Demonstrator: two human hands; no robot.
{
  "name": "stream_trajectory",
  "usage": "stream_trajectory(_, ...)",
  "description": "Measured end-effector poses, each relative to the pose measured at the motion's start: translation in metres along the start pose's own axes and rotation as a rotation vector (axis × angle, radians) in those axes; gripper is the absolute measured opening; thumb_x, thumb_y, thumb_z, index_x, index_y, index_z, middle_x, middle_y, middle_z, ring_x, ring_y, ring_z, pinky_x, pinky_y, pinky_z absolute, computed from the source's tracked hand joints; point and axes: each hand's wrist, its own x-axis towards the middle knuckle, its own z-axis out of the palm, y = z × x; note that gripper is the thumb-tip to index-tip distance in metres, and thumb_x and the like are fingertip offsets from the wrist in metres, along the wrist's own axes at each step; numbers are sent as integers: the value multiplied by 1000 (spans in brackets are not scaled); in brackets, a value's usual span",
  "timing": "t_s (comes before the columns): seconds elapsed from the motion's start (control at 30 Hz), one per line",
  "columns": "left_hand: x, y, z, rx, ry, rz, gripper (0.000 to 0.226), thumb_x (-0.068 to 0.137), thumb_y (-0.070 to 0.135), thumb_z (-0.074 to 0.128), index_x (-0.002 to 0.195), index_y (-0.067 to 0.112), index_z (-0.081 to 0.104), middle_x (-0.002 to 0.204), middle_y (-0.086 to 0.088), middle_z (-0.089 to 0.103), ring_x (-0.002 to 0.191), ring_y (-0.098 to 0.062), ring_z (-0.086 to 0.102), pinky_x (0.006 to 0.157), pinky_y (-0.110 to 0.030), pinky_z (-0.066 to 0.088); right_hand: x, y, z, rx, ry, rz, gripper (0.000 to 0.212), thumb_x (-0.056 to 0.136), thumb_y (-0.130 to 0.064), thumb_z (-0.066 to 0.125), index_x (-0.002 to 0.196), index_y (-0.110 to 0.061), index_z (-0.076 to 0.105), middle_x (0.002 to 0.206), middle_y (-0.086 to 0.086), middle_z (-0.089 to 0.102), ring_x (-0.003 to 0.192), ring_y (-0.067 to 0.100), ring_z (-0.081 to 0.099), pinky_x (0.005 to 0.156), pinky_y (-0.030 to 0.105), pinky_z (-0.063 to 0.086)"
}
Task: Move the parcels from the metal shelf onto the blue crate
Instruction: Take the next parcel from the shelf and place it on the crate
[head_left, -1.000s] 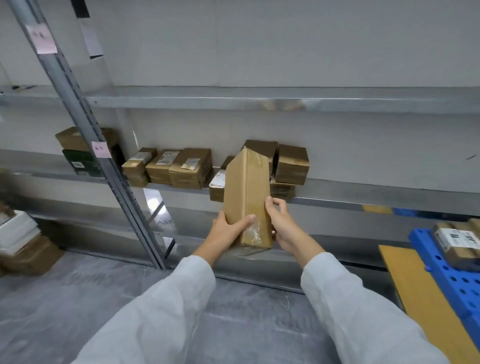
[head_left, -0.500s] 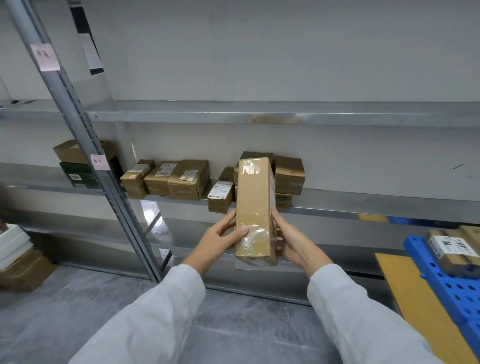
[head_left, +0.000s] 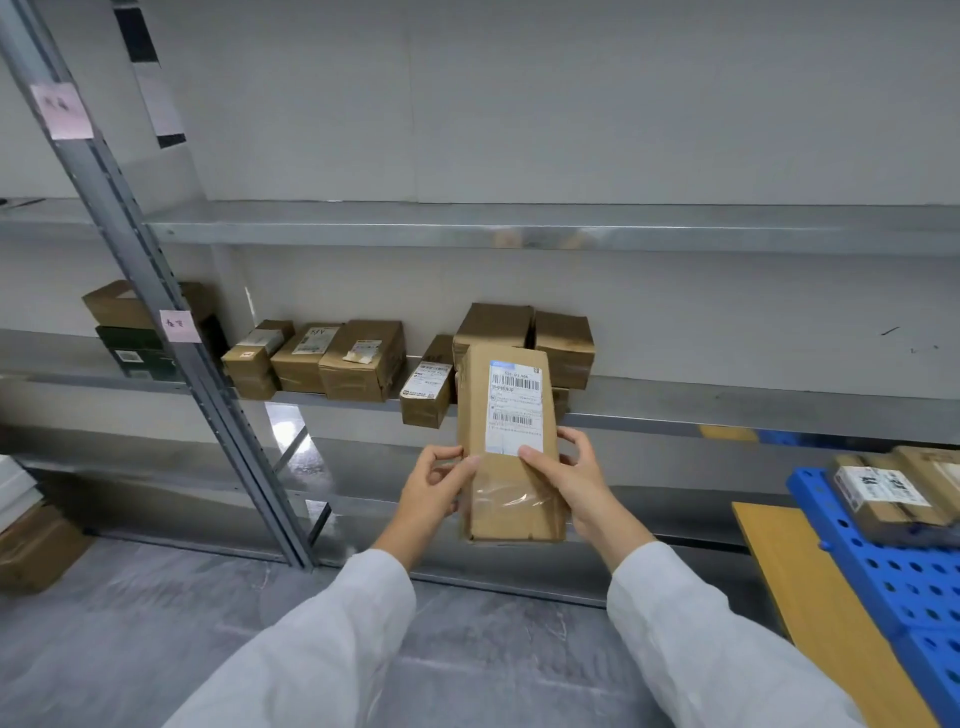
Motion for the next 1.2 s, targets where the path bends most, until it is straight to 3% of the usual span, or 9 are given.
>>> stream_trajectory(0.17, 5, -11, 16, 79, 10, 20, 44, 80, 31, 79, 111, 19, 50, 111, -5, 68, 100, -15, 68, 77, -27, 56, -3, 1, -12, -81, 41, -23, 52, 85, -32, 74, 130, -29, 48, 124, 4, 61, 110, 24, 61, 93, 46, 54)
stream_trajectory(0.33, 7, -17, 48, 158, -22, 23, 39, 83, 26, 77, 107, 15, 48, 103, 12, 58, 89, 1, 60, 58, -15, 51, -23, 5, -38, -106, 110, 11, 50, 90, -29, 68, 136, -18, 53, 124, 2, 64, 109, 20, 62, 90, 38, 55)
stream_trajectory(0.5, 12, -15, 86, 187, -159, 16, 42, 84, 23, 76, 110, 9, 46, 104, 8, 59, 96, -7, 60, 71, -23, 52, -41, -5, -70, -101, 226, -14, 36, 91, -30, 66, 125, -24, 56, 115, -5, 64, 102, 13, 61, 75, 28, 52)
stream_trajectory(0.57, 11, -13, 101, 192, -220, 17, 39, 85, 22, 75, 107, 11, 45, 107, 7, 59, 98, -7, 59, 75, -27, 53, -49, -7, -81, -80, 295, -18, 31, 91, -29, 66, 120, -28, 56, 113, -7, 65, 102, 12, 61, 78, 30, 53)
stream_trajectory(0.7, 6, -15, 143, 170, -344, 29, 38, 83, 24, 77, 103, 15, 46, 105, 13, 58, 92, 6, 55, 59, -11, 47, -70, -8, -120, -72, 432, -13, 27, 90, -28, 67, 115, -33, 60, 116, -6, 68, 104, 14, 64, 90, 38, 55)
stream_trajectory(0.87, -21, -34, 203, 121, -518, 31, 36, 81, 18, 79, 98, 14, 48, 102, 8, 61, 79, 18, 59, 60, -4, 46, -115, 4, -171, -33, 641, 0, 41, 88, -29, 68, 128, -31, 59, 110, -12, 69, 97, 8, 66, 76, 26, 54)
stream_trajectory(0.93, -34, -42, 224, 88, -579, 28, 37, 80, 15, 79, 101, 17, 49, 105, 6, 61, 80, 21, 58, 62, -2, 45, -136, 9, -189, -39, 701, 7, 36, 88, -30, 69, 123, -34, 61, 106, -16, 69, 93, 4, 66, 69, 21, 52)
stream_trajectory(1.1, -69, -46, 280, -4, -752, -22, 58, 83, 10, 76, 130, 26, 45, 116, 10, 63, 96, 7, 64, 70, -13, 53, -177, 13, -236, -63, 798, 15, 26, 90, -28, 67, 114, -36, 60, 106, -15, 66, 94, 7, 64, 68, 23, 51)
stream_trajectory(1.2, -92, -44, 311, -2, -784, -38, 64, 83, 12, 76, 133, 31, 41, 115, 12, 63, 100, 0, 63, 70, -16, 55, -196, 14, -270, -76, 828, -1, 26, 91, -25, 66, 114, -36, 62, 105, -15, 67, 92, 7, 65, 65, 22, 50)
